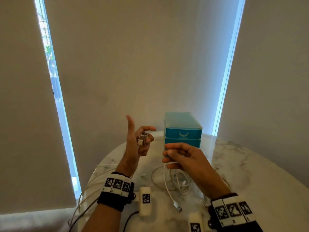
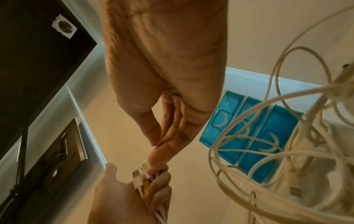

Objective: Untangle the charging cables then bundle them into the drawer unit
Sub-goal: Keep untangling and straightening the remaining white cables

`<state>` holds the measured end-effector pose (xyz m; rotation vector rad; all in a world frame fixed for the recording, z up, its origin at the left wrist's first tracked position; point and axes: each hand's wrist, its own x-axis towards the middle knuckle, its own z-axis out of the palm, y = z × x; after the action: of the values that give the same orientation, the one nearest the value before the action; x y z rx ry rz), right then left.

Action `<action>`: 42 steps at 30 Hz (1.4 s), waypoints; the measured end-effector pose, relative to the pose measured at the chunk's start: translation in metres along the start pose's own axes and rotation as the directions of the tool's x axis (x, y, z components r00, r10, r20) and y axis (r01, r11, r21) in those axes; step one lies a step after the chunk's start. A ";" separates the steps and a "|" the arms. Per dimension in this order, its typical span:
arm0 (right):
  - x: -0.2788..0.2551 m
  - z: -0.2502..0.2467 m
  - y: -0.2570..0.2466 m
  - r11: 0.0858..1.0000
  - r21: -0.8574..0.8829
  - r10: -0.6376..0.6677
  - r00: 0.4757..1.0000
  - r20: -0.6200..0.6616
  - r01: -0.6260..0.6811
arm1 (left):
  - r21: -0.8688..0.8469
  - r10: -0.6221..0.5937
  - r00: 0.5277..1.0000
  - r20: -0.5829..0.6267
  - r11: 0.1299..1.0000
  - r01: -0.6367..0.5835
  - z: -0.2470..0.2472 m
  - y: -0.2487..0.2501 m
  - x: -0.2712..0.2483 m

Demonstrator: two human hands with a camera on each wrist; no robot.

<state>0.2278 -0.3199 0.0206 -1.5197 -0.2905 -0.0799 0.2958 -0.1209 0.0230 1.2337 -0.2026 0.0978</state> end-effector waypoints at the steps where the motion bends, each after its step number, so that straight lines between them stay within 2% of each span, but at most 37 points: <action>1: -0.002 0.000 0.002 1.000 -0.011 -0.015 1.000 -0.012 0.015 | -0.092 -0.034 0.997 0.072 0.995 0.041 -0.001 -0.002 -0.001; 3: -0.005 0.001 0.003 0.997 -0.049 -0.066 0.997 -0.043 0.064 | -0.179 -0.074 0.981 0.179 0.978 0.106 0.002 -0.004 -0.004; 5: -0.009 0.004 0.004 0.987 -0.099 -0.132 0.989 -0.060 0.126 | -0.172 -0.107 0.964 0.241 0.973 0.151 0.011 -0.006 -0.007; 9: -0.011 0.011 0.005 0.948 -0.203 -0.281 0.944 -0.175 0.245 | -0.009 -0.196 0.938 0.287 0.978 0.207 0.038 -0.016 -0.014; 12: -0.008 0.006 0.007 0.886 -0.404 -0.329 0.921 -0.208 0.226 | 0.069 -0.206 0.938 0.277 0.979 0.194 0.053 -0.022 -0.020; 14: -0.008 -0.007 0.001 0.891 -0.404 -0.327 0.911 -0.250 0.209 | 0.132 -0.167 0.964 0.206 0.981 0.142 0.054 -0.024 -0.017; 16: -0.010 -0.029 -0.009 0.930 -0.311 -0.295 0.901 -0.318 0.194 | 0.216 -0.107 0.985 0.135 0.973 0.076 0.051 -0.024 -0.013; 18: -0.016 -0.046 -0.013 0.929 -0.335 -0.249 0.936 -0.249 0.158 | 0.274 -0.053 0.993 0.101 0.961 0.023 0.045 -0.025 -0.010; 19: -0.019 -0.050 -0.011 0.905 -0.408 -0.211 0.961 -0.177 0.123 | 0.298 -0.041 0.995 0.091 0.954 0.012 0.044 -0.025 -0.009; 21: -0.023 -0.051 0.002 0.794 -0.606 -0.103 0.993 -0.062 0.045 | 0.365 -0.032 0.996 0.087 0.931 -0.002 0.042 -0.026 -0.009; 23: -0.023 -0.052 0.015 0.725 -0.689 -0.017 0.999 -0.041 -0.015 | 0.467 -0.039 0.992 0.119 0.884 -0.021 0.041 -0.029 -0.009; 26: -0.017 -0.063 0.026 0.730 -0.681 -0.005 0.996 -0.086 -0.055 | 0.617 -0.058 0.990 0.126 0.786 -0.032 0.039 -0.035 -0.006; 29: -0.013 -0.081 0.031 0.821 -0.567 -0.080 0.967 -0.241 -0.073 | 0.704 -0.113 0.987 0.115 0.711 -0.001 0.034 -0.041 -0.001; 32: -0.016 -0.093 0.032 0.893 -0.446 -0.082 0.951 -0.298 -0.063 | 0.735 -0.190 0.971 0.145 0.678 0.023 0.029 -0.045 0.000; 37: -0.026 -0.108 0.033 0.897 -0.440 -0.150 0.907 -0.394 -0.043 | 0.818 -0.283 0.938 0.199 0.576 0.000 0.026 -0.046 -0.002; 39: -0.026 -0.115 0.034 0.880 -0.471 -0.162 0.888 -0.430 -0.067 | 0.797 -0.217 0.951 0.220 0.602 -0.047 0.023 -0.049 0.002; 42: -0.027 -0.104 0.027 0.849 -0.527 -0.223 0.874 -0.431 -0.043 | 0.695 -0.022 0.978 0.205 0.707 -0.130 0.024 -0.047 0.003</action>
<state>0.2225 -0.4252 -0.0144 -1.9652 0.0731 -0.6562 0.3049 -0.1591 -0.0128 2.0222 -0.4023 0.1074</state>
